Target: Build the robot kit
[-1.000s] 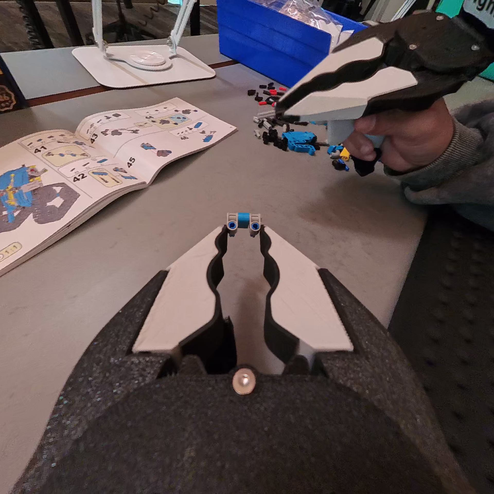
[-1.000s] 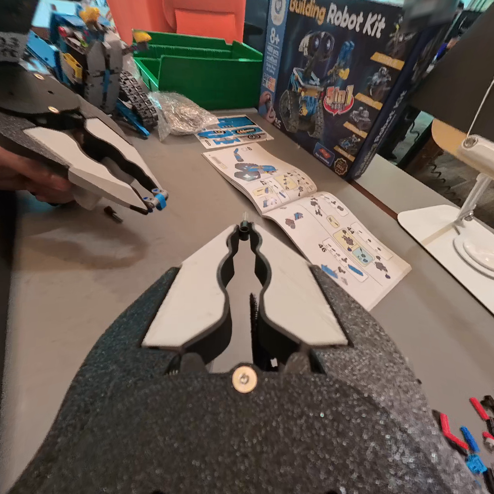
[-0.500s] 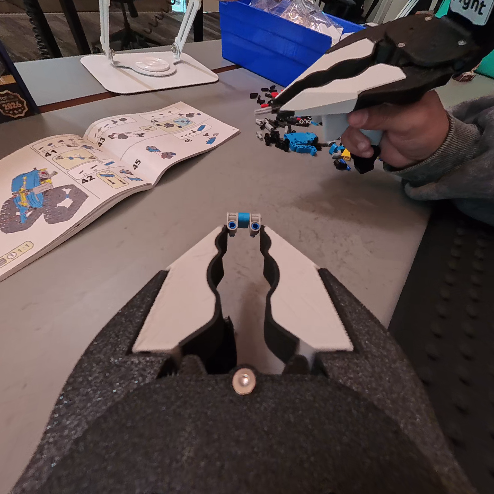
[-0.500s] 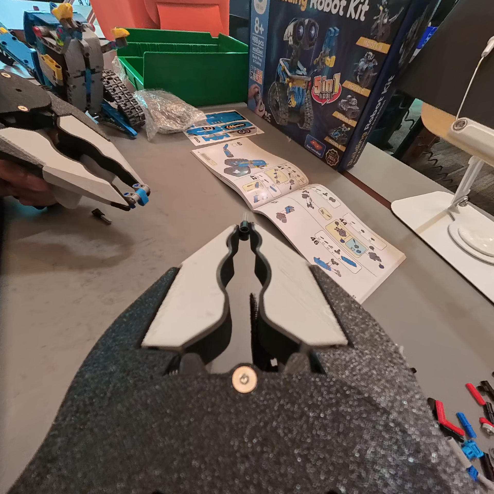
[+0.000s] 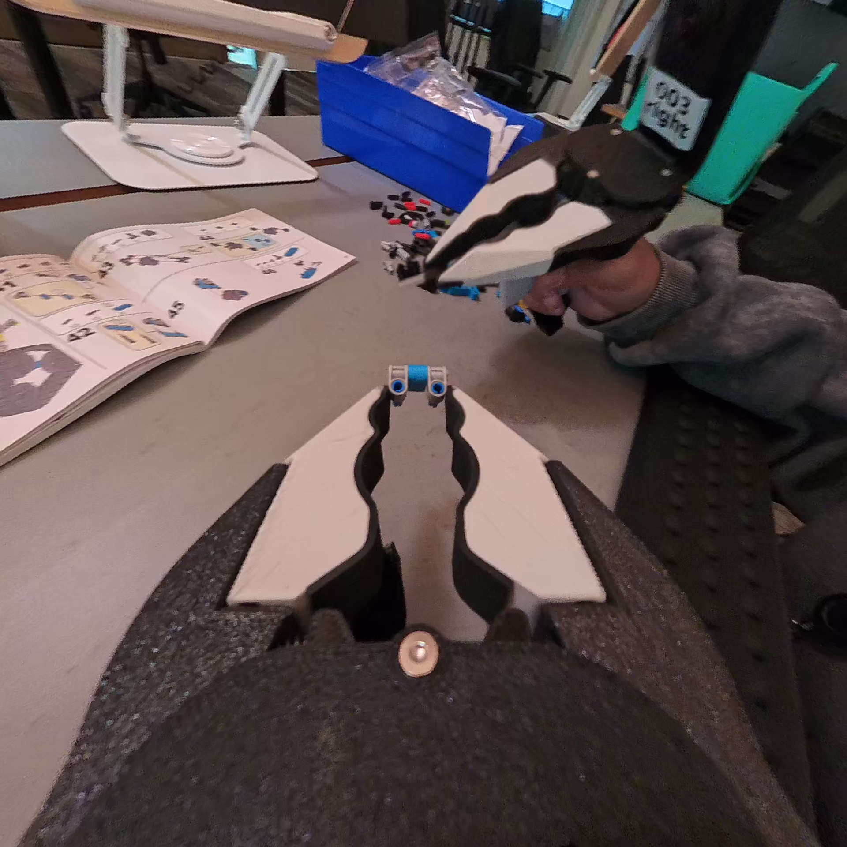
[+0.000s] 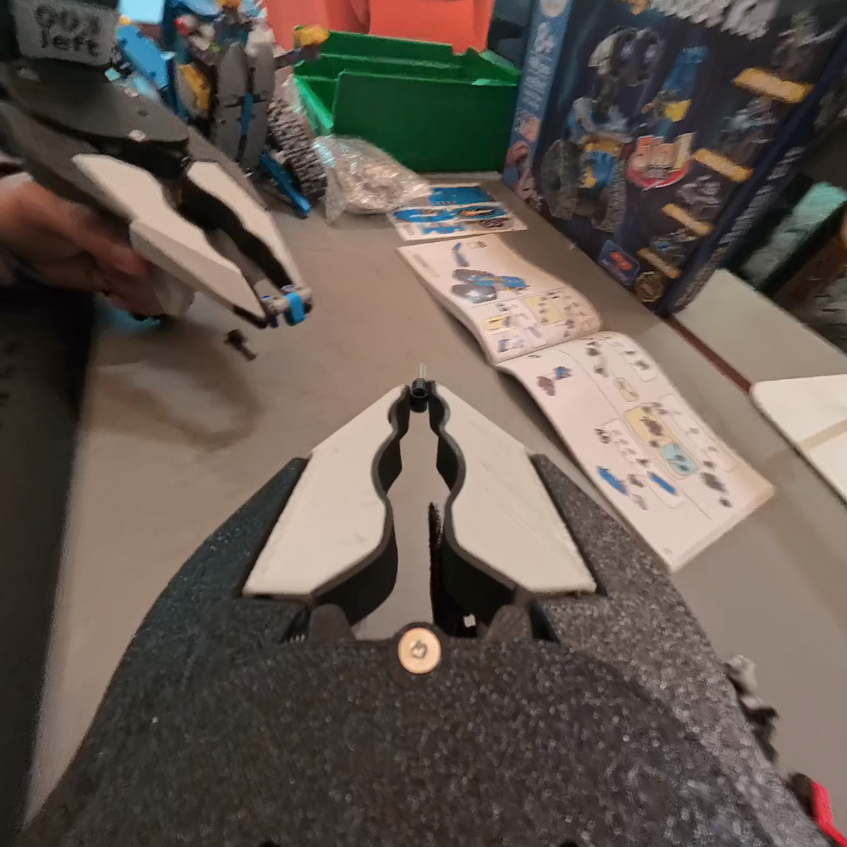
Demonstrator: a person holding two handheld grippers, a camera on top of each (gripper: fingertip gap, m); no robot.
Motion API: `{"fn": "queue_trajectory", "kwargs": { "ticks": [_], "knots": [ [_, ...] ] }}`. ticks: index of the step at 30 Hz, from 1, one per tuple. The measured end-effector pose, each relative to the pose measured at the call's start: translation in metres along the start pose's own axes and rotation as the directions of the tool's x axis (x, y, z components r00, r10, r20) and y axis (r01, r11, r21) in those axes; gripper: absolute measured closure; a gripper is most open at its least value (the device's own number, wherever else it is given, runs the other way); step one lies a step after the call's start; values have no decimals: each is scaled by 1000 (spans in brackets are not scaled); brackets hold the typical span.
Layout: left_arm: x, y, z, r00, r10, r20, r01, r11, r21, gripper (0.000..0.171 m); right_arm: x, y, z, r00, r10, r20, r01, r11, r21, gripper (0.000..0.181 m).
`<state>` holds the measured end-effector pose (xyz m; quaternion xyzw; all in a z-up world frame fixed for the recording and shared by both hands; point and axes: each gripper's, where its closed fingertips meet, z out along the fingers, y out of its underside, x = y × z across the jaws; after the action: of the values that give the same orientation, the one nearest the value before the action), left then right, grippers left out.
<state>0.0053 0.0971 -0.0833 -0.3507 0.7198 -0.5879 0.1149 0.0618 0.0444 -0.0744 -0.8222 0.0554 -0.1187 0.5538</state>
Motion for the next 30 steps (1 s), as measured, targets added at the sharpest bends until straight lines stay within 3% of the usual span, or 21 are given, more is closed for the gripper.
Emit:
{"fn": "queue_trajectory", "kwargs": {
  "ticks": [5, 9, 15, 18, 22, 30],
  "knots": [
    [16, 24, 12, 992, 119, -40, -124, 983, -135, 148, -48, 18, 13, 971, -15, 239, 37, 995, -88, 174],
    [24, 56, 24, 970, 235, -62, -242, 920, -308, 148, -64, 36, 16, 950, -36, 310, 93, 981, -172, 174],
    [29, 81, 29, 946, 307, -104, -321, 846, -427, 148, -80, 50, 20, 928, -45, 369, 135, 966, -223, 174],
    [28, 81, 29, 943, 320, -93, -328, 842, -428, 146, -85, 56, 22, 919, -37, 393, 142, 960, -240, 174],
    [17, 79, 25, 950, 308, -43, -296, 852, -431, 130, -91, 58, 20, 906, -22, 422, 142, 957, -253, 174],
    [1, 77, 16, 949, 314, 13, -278, 858, -433, 133, -91, 58, 19, 904, -22, 427, 144, 956, -256, 174]
  ]
}}
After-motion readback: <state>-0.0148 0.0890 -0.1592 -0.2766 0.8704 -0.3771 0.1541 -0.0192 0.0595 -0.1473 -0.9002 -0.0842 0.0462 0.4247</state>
